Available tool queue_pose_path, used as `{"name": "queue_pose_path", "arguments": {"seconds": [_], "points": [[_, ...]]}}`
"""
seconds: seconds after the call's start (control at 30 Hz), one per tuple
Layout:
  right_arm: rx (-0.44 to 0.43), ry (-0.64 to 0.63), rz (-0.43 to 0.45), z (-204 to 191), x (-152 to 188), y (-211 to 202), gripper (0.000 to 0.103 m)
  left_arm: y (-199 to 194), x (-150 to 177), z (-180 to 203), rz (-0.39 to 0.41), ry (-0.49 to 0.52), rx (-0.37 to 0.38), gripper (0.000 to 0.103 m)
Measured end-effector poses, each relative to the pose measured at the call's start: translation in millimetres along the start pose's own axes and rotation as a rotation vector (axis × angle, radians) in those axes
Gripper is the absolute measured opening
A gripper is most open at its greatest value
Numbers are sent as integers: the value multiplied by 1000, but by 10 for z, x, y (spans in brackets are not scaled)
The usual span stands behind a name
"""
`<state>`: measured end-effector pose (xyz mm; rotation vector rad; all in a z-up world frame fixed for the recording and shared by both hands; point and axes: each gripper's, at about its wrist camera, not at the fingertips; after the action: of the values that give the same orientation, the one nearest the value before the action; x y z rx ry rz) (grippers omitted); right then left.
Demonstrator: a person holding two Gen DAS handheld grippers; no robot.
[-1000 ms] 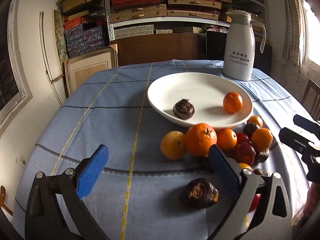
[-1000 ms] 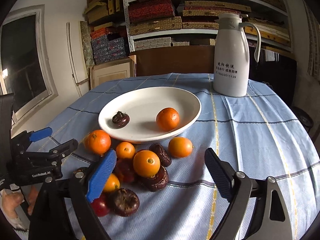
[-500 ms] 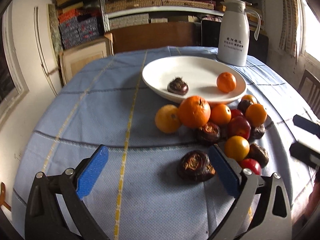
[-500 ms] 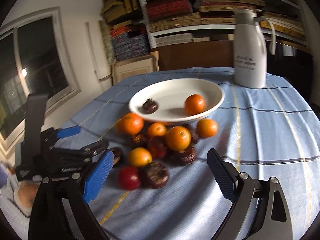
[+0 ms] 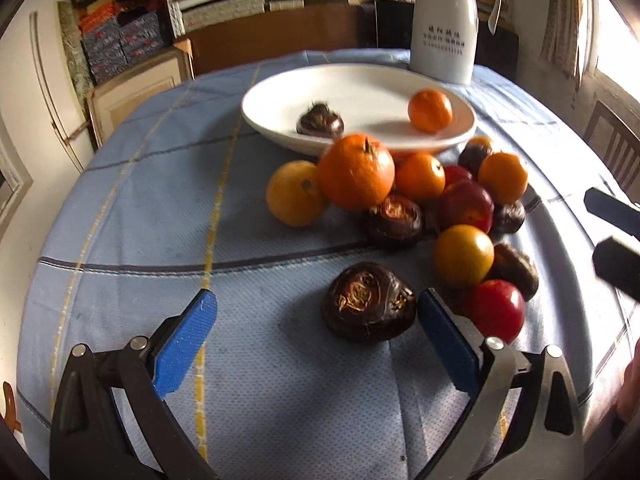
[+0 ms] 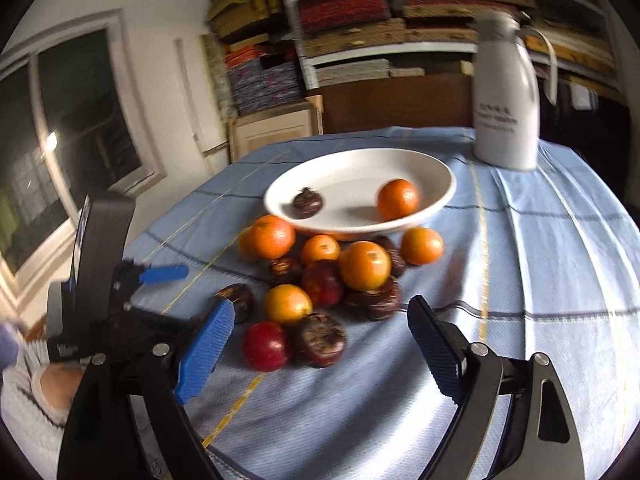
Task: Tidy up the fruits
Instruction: 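Grasp a dark brown fruit with the left tool while the right tool grasps another dark fruit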
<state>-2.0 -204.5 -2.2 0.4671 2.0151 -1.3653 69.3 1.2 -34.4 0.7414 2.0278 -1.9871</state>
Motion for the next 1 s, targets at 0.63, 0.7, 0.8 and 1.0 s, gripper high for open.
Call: {"name": "queue_pose_path", "arguments": {"seconds": [0.63, 0.7, 0.8, 1.0], "points": [[-156, 203, -152, 458, -23, 330, 59, 38, -26, 148, -8, 89, 137, 47], [-199, 227, -188, 486, -5, 396, 52, 22, -13, 115, -1, 73, 147, 47], [-254, 244, -230, 478, 9, 483, 52, 23, -6, 44, -2, 40, 161, 47], [-283, 264, -276, 423, -5, 647, 50, 39, -4, 51, -7, 38, 155, 47]]}}
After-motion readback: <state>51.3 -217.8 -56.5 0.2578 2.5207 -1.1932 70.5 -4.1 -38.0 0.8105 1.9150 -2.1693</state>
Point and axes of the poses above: each gripper's, at about its wrist camera, not at the fingertips, and y roughly the way its jaws point, z to its right, x to its underside, and after that the axes turned 10 degrees about -z, right-handed
